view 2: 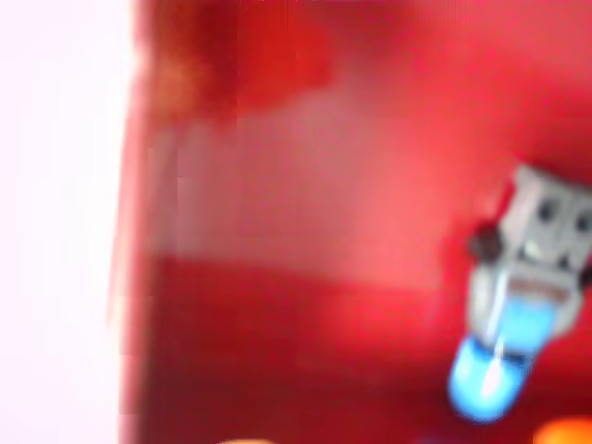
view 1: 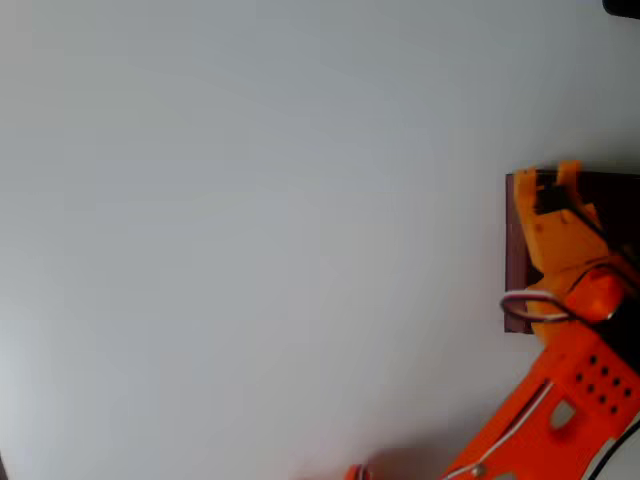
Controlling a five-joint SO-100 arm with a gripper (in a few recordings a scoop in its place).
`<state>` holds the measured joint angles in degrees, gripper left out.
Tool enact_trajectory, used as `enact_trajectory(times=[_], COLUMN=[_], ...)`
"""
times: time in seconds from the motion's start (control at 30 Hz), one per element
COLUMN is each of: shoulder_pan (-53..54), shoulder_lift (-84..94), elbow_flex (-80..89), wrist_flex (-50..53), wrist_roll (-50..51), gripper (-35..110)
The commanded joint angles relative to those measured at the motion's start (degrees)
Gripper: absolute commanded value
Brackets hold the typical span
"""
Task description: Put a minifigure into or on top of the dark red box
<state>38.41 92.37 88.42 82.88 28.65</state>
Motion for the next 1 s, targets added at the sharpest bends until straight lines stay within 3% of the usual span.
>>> enact_trajectory(times=[0.0, 0.17, 0.3, 0.4, 0.53, 0.73, 0.97], shoulder_pan=[-6.8, -27.2, -45.7, -57.6, -68.4, -80.4, -83.1], shoulder_lift=[20.2, 62.2, 99.8, 93.0, 86.1, 102.1, 102.9], elbow_flex=[9.1, 33.6, 50.9, 52.4, 60.6, 73.7, 80.9], wrist_flex=[1.9, -3.0, -0.8, 3.1, -1.7, -0.7, -3.6], wrist_roll=[-5.6, -24.9, -25.9, -25.8, -27.2, -29.0, -24.1], gripper=[8, 0, 2, 0, 0, 0, 0])
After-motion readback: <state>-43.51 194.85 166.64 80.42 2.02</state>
